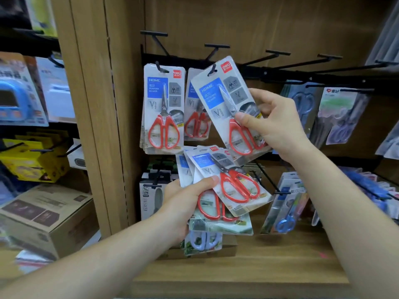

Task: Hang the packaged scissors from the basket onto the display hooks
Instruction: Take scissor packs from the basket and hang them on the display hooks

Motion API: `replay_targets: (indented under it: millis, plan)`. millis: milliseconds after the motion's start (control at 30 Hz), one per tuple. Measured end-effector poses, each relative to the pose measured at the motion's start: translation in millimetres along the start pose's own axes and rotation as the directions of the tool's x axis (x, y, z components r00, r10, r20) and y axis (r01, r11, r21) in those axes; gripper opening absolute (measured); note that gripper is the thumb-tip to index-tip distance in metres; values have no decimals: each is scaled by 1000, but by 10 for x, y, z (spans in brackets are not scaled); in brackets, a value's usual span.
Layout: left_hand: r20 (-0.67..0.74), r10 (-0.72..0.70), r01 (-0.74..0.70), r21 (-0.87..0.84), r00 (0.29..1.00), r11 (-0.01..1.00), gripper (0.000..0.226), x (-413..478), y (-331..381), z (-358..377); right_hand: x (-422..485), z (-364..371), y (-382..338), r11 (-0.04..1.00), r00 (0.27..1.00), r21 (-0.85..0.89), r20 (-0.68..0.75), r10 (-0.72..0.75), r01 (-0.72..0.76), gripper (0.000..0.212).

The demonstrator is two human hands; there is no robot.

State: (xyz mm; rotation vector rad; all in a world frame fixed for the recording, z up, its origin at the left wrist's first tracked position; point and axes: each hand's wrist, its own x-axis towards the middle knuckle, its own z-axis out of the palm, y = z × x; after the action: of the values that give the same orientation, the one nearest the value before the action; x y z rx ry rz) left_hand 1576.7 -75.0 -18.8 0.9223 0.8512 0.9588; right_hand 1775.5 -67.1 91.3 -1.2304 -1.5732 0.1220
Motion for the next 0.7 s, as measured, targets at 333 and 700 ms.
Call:
replay_targets:
  millis: [333,700]
  plan:
    - [24,-1,1,5,1000,1000,35,5,-27,-8,-5,154,349,880,957,-381,-172,233,-283,65]
    - [13,29,-29,-31,999,999,39,25,-110,98,-421,-43,440,673,531,-67,560,636,-736,56]
